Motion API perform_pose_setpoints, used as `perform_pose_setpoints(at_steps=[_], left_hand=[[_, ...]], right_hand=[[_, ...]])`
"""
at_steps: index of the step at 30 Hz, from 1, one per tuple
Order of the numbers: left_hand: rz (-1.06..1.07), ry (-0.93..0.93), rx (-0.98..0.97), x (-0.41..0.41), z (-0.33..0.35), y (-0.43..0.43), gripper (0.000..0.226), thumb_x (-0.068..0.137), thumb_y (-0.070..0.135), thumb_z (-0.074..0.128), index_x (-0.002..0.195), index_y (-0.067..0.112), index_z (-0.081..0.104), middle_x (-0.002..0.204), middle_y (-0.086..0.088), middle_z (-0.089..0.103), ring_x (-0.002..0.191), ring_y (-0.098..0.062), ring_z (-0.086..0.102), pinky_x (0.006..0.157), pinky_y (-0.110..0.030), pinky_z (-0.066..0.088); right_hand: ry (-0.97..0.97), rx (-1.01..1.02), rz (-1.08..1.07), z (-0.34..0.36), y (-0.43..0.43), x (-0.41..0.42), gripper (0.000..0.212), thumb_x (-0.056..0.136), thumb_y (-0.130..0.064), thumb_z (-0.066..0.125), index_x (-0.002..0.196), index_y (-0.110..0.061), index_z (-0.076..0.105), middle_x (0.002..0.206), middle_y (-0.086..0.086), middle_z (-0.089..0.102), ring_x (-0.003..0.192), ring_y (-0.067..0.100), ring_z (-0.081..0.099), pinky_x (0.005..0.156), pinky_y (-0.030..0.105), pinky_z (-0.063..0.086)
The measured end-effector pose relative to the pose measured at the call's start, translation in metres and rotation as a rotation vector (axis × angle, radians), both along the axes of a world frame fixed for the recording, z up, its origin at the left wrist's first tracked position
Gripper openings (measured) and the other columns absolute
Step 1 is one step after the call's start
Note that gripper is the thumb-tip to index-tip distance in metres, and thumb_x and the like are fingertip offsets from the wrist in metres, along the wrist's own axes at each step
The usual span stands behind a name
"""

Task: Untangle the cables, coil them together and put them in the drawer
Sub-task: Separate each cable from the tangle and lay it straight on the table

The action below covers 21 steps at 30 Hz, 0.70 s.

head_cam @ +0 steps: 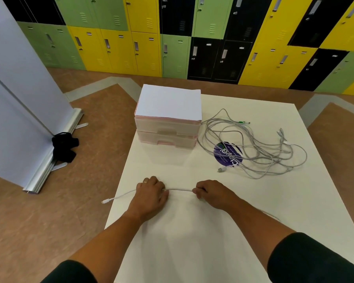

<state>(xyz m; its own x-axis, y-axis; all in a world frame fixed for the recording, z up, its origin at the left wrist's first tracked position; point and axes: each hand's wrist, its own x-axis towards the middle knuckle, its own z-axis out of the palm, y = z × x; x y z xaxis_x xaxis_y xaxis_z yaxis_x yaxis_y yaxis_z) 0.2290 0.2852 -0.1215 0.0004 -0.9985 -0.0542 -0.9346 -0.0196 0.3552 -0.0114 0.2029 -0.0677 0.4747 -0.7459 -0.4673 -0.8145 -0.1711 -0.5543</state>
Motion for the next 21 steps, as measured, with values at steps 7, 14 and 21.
perform_pose_setpoints(at_steps=[7, 14, 21], left_hand=[[-0.242, 0.249, 0.077, -0.052, 0.019, -0.022, 0.032, 0.103, 0.039, 0.034, 0.113, 0.026, 0.062, 0.103, 0.004, 0.062, 0.091, -0.017, 0.057, 0.086, -0.033, 0.044], [-0.211, 0.294, 0.093, -0.066, 0.011, -0.020, 0.026, 0.103, 0.032, 0.042, 0.103, 0.022, 0.066, 0.095, 0.007, 0.064, 0.086, -0.013, 0.056, 0.074, -0.029, 0.044], [-0.172, 0.189, 0.027, -0.066, 0.013, -0.020, 0.021, 0.099, 0.037, 0.048, 0.097, 0.028, 0.067, 0.090, 0.009, 0.069, 0.079, -0.011, 0.058, 0.066, -0.025, 0.035]], right_hand=[[-0.053, -0.032, 0.031, -0.002, 0.001, 0.008, 0.030, 0.101, -0.033, 0.050, 0.079, -0.017, 0.063, 0.084, -0.004, 0.071, 0.081, 0.014, 0.064, 0.076, 0.032, 0.048], [-0.023, -0.005, 0.028, -0.005, 0.003, -0.009, 0.019, 0.098, -0.029, 0.053, 0.089, -0.024, 0.069, 0.079, -0.016, 0.064, 0.081, 0.006, 0.061, 0.071, 0.024, 0.045], [-0.043, -0.009, -0.033, -0.004, 0.004, -0.025, 0.006, 0.092, -0.028, 0.063, 0.092, -0.023, 0.065, 0.079, -0.009, 0.061, 0.072, 0.008, 0.056, 0.069, 0.028, 0.047]])
